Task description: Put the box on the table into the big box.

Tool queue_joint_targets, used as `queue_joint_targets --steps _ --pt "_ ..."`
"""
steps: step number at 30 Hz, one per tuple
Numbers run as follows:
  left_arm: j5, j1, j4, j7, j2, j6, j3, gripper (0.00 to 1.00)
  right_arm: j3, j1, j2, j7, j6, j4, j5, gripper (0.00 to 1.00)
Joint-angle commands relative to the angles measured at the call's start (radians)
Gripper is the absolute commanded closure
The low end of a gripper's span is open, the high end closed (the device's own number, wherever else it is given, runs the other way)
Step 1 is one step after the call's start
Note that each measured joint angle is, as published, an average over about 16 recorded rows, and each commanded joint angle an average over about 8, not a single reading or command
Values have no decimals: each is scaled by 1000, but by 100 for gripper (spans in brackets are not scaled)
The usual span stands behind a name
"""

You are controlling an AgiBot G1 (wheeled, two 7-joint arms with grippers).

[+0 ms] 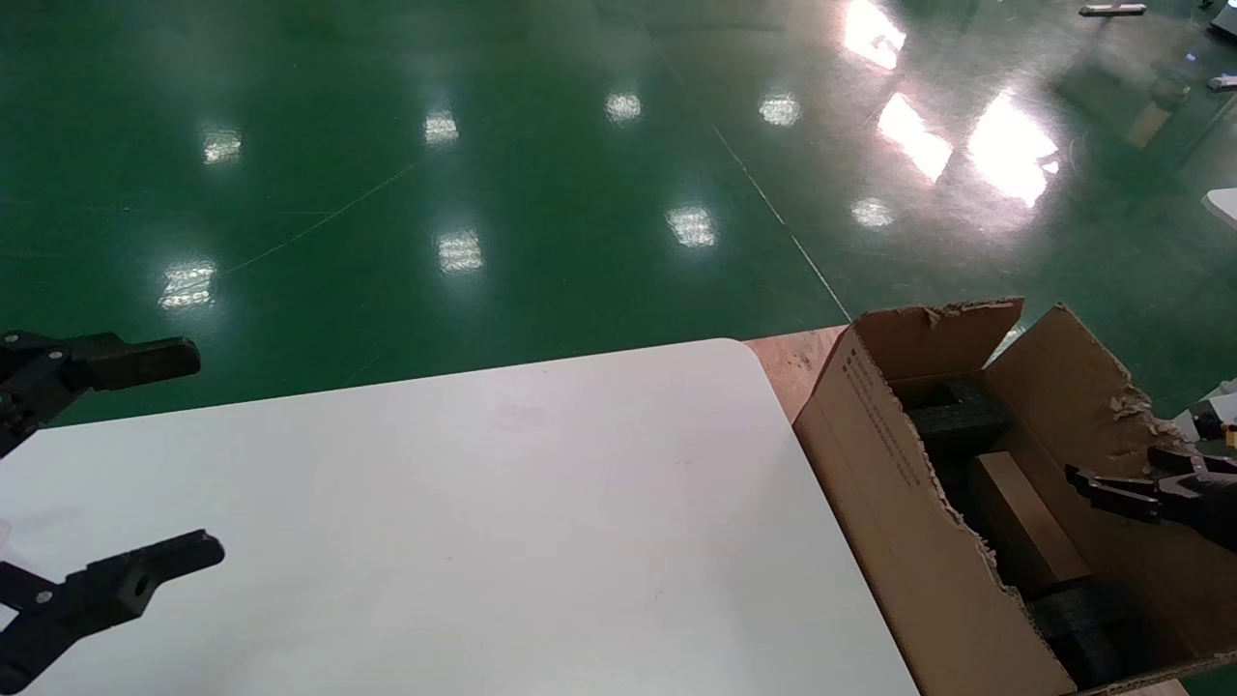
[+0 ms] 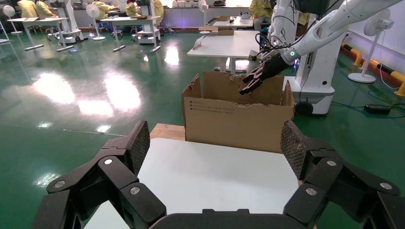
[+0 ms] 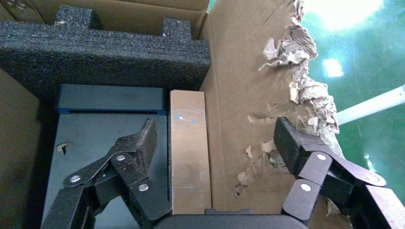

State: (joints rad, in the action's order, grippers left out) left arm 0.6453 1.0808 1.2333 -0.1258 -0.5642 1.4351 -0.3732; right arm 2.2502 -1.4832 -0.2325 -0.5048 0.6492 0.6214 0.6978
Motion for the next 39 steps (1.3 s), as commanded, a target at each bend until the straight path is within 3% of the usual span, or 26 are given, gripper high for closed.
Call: queue_joint_targets --steps 1,8,17,29,33,39 --pt "0 0 0 0 0 0 0 0 -1 0 -2 -2 2 -2 0 0" --pt "0 0 0 0 0 0 0 0 -36 -94 -21 -77 61 53 -57 0" --pt "0 0 0 0 0 0 0 0 -82 -266 -33 -169 82 177 -178 0" --pt "0 0 0 0 0 0 0 0 -153 -518 -52 -318 6 402 -384 0" --pt "0 0 0 0 0 0 0 0 -166 -554 -61 -336 -11 430 -415 0" --pt "0 0 0 0 0 0 0 0 -175 -519 -56 -313 2 414 -408 0"
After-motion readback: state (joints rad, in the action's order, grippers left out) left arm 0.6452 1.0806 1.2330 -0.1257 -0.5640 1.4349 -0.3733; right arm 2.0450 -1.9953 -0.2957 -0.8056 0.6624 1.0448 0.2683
